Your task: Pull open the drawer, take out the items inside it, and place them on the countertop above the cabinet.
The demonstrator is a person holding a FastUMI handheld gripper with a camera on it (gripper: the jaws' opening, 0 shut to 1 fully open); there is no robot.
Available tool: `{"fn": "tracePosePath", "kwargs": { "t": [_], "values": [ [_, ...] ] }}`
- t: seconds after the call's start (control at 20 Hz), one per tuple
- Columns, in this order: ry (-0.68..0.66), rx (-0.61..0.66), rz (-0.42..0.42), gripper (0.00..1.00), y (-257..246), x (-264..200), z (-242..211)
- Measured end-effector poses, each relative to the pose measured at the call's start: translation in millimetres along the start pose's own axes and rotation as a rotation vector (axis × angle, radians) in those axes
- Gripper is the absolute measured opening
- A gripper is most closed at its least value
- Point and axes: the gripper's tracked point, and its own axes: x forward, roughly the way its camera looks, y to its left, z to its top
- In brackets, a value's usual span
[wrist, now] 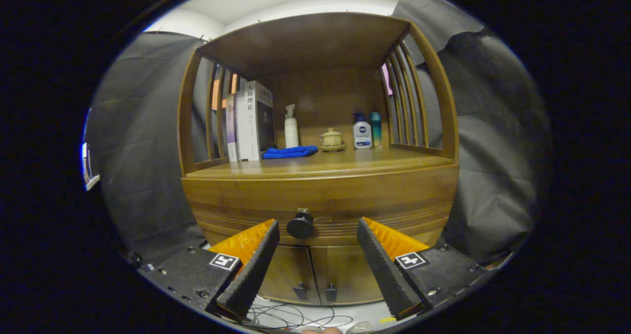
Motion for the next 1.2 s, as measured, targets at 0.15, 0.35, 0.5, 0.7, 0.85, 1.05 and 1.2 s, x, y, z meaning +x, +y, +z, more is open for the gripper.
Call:
{"fn": "tracePosePath", "kwargs": {
  "t": [0.15,0.35,0.5,0.7,0.85,1.05,1.2],
  "values": [
    [0.013,-0.031,-0.006,1.0,13.2,25.2,-4.5],
    [0.025,-0.082,-0.02,1.0,24.9,47.9,-17.6],
    [0.038,-0.077,-0.027,1.0,29.7,60.2,-20.8],
    [0.051,-0.073,-0.059,0.92,23.9,73.1,-24.2],
    [0.071,-0.063,-0.058,0.81,21.2,77.9,-28.7],
    [0.053,-0.063,-0.061,0.69,17.9,81.4,-24.4],
    [0.056,-0.054,-0.058,0.51,18.9,83.3,-23.8]
  ]
}}
